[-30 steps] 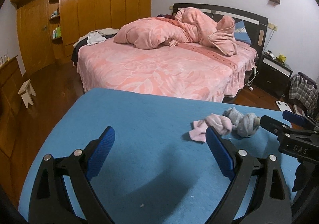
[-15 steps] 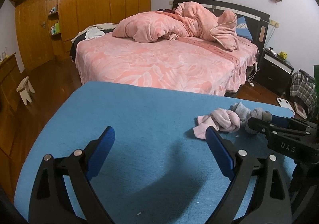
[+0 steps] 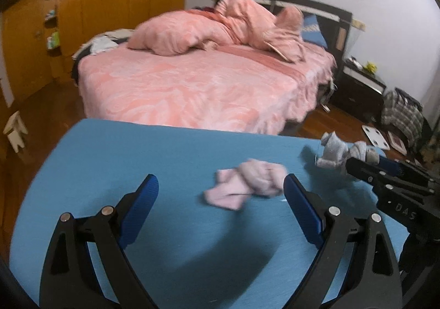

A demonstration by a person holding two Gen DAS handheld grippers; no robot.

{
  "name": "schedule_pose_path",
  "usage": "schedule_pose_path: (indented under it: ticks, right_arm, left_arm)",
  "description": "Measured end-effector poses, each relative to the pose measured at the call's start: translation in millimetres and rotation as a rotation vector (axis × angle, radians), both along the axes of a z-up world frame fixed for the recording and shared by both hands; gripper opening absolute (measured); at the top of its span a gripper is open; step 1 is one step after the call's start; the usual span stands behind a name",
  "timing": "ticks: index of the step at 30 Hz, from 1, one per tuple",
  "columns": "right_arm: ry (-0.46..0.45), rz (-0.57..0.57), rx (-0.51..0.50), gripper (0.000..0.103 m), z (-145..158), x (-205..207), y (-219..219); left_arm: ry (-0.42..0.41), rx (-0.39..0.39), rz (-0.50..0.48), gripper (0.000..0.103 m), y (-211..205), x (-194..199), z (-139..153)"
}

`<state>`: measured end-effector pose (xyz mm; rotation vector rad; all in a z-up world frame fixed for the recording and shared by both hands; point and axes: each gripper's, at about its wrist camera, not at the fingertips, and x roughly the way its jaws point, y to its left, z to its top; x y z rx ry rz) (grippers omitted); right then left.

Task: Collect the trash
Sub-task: 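Grasp the grey sock ball with the right tool while the left tool grasps the pink sock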

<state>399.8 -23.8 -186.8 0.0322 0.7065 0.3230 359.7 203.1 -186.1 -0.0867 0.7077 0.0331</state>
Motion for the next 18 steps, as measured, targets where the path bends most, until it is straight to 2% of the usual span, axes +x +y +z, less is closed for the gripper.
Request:
schedule_pose_path:
  ticks: [7,9,11,12,13,14,16,18]
  right_arm:
    - [-0.010,-0.015,-0.011,0.045,1.3,1.9,-19.4]
    - [-0.006,-0.017,-0.007,0.045,-0.4,1.1,-23.0]
    - [0.002,-0.020,-0.002,0.045,-4.0,0.7,-25.1]
    - [0.006,-0.022,-0.001,0.045,-4.9,0.5,-25.0]
    - [0.010,-0.025,0.002,0.045,-6.5,0.1,-25.8]
    - [0.014,-0.028,0.005,0.045,-7.8,-0.3,-26.6]
    - [0.019,-0.034,0.013,0.045,-8.1,-1.6,-28.3]
    - [0.018,-0.037,0.027,0.045,-5.8,-5.2,-30.0]
  left_arm:
    - [0.087,0.043,-0.050,0.089,-30.6,31.6,-17.8]
    - [0.115,0.051,-0.053,0.081,-34.3,35.8,-23.0]
    - [0.162,0.062,-0.060,0.065,-37.5,41.8,-30.5]
    - [0.172,0.066,-0.056,0.063,-37.6,42.5,-32.0]
    - [0.174,0.061,-0.059,0.060,-37.3,42.7,-32.7]
    - [0.170,0.057,-0.064,0.052,-36.3,41.4,-32.6]
    - [0.158,0.060,-0.070,0.041,-38.0,38.9,-31.2]
    - [0.144,0.066,-0.077,0.038,-40.2,36.6,-29.5]
